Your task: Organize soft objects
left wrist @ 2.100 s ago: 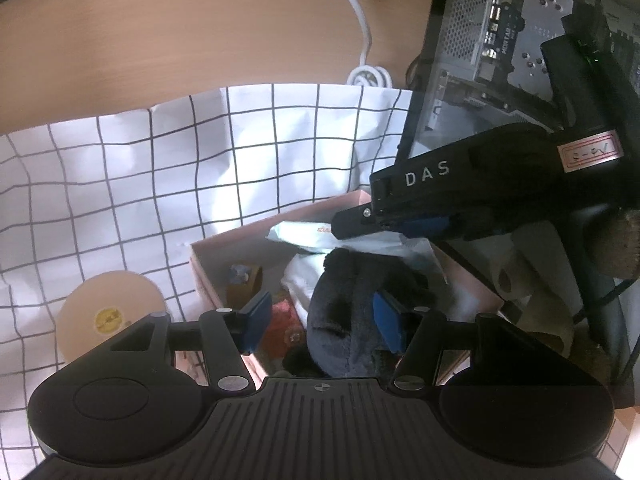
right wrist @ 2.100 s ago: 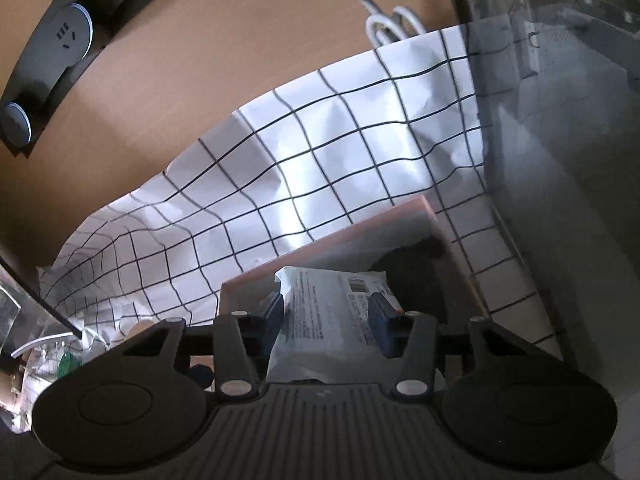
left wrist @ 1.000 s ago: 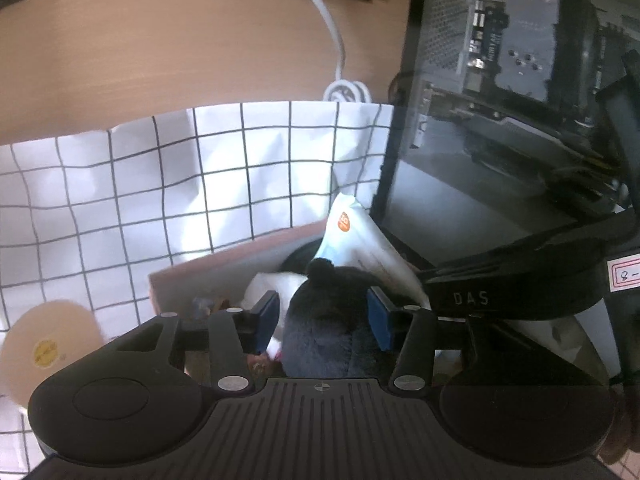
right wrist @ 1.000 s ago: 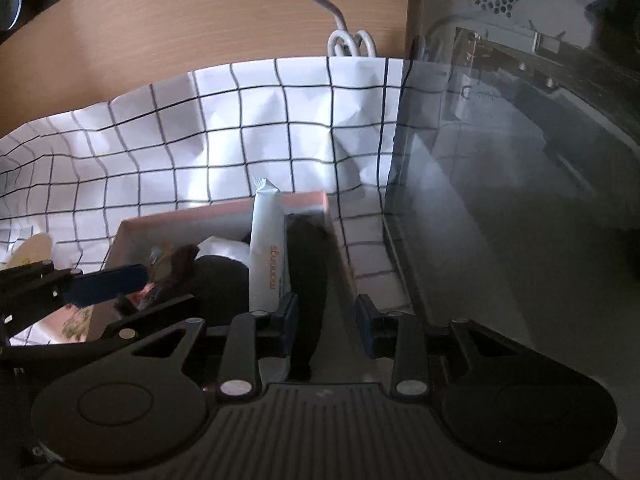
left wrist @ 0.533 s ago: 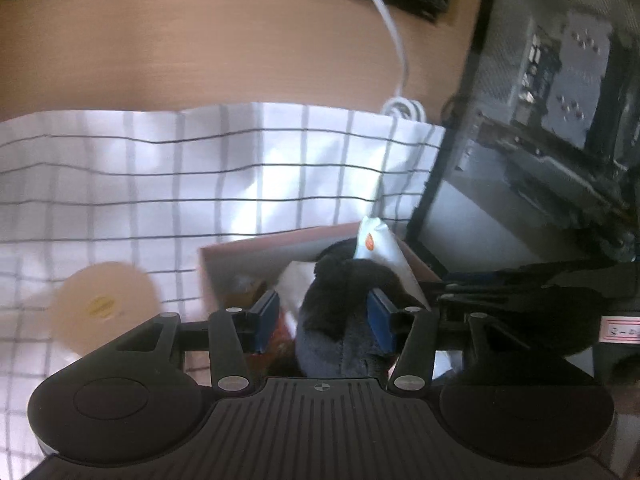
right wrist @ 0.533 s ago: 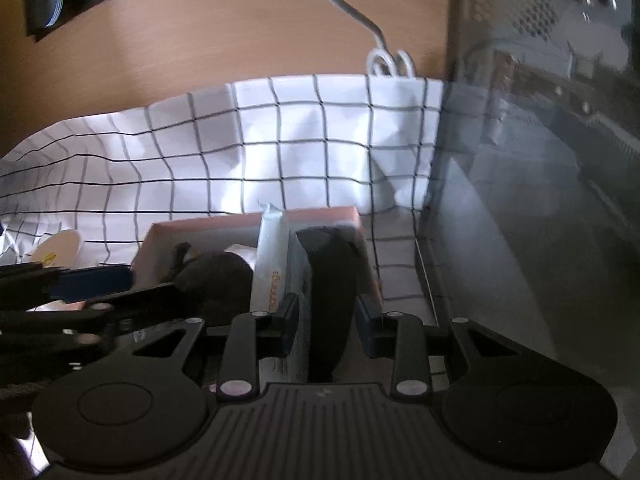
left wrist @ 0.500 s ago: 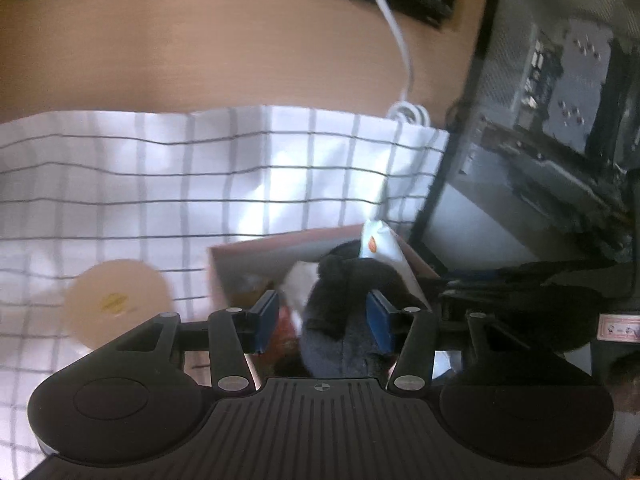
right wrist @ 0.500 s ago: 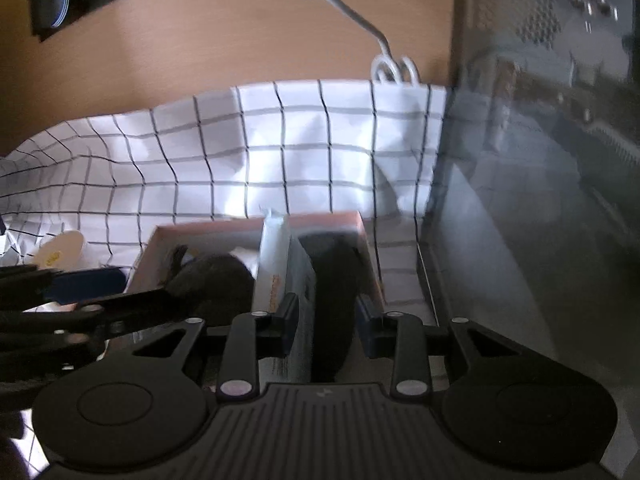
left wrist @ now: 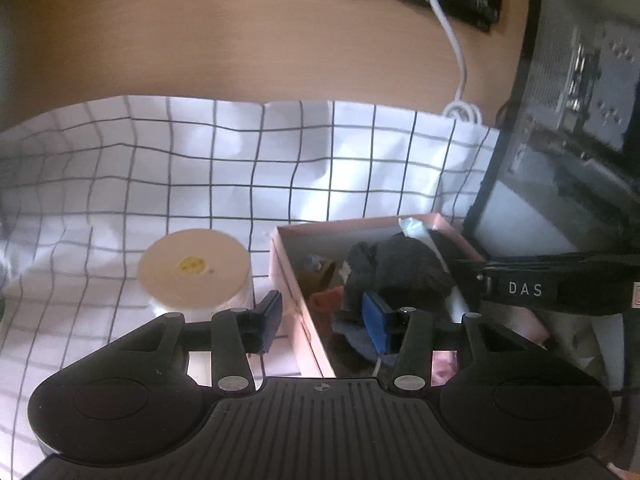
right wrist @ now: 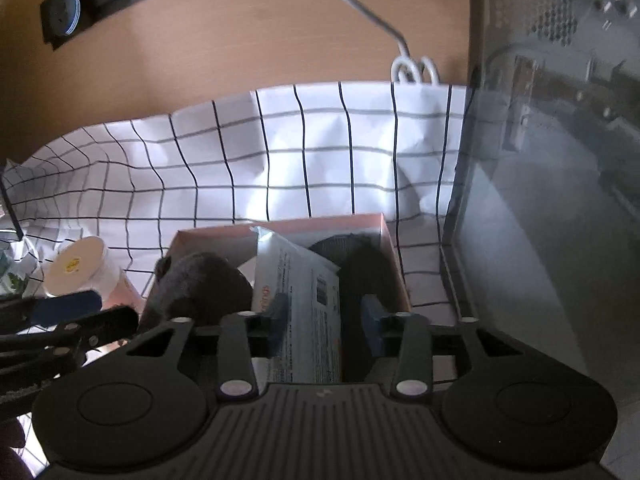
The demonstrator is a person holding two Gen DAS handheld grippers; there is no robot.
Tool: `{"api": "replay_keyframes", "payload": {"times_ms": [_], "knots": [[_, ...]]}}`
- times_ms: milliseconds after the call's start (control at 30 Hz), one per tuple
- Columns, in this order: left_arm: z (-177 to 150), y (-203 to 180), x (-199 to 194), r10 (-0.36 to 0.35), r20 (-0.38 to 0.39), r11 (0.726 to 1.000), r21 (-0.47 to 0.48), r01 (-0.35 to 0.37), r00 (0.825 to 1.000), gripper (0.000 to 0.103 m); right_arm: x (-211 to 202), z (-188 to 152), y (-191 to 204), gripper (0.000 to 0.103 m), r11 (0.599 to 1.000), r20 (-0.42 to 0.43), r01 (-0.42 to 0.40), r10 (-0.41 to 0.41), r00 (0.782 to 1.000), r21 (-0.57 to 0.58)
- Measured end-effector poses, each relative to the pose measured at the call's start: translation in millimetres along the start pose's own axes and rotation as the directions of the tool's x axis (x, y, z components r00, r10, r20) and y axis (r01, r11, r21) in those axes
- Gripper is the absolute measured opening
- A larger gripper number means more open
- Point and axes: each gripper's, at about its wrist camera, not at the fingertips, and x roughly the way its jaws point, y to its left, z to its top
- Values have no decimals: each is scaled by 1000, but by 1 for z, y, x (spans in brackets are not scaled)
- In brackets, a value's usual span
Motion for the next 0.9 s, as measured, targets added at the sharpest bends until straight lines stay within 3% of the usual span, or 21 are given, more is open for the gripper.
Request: {"api": "replay_keyframes", "payload": {"times_ms": [33,167,267,467,600,700,800,900], "knots": [[-4,1,-11,2,20,1000,-13,-2,1000,50,-7,-1,1,66,1000,24,-13,13,1000,-12],[-22,9,-54,20,107,998,-65,-13,994,50,-40,-15,16,69,992,112,-74,85,990,-101],[-49,17,-83,81,135,993,-96,-69,987,50,-60,-40,33,81,971,135,-135,163,977,-196],[-118,33,-107,258,25,952,-175,-250,966,50,-61,-96,71,85,917,-18,-267,274,962,-296],[-145,37,-103,351,-84,911,-201,-361,932,50,-42,-125,96,86,891,-137,-292,259,956,-348],[-153,34,-100,376,-110,900,-190,-391,920,50,-31,-131,104,89,889,-168,-289,243,955,-356],[-157,23,-98,393,-104,899,-165,-405,914,56,-22,-132,104,103,902,-171,-250,201,965,-352],[-156,16,-94,391,-102,902,-154,-403,915,61,-17,-132,95,103,920,-178,-258,212,961,-297]]}}
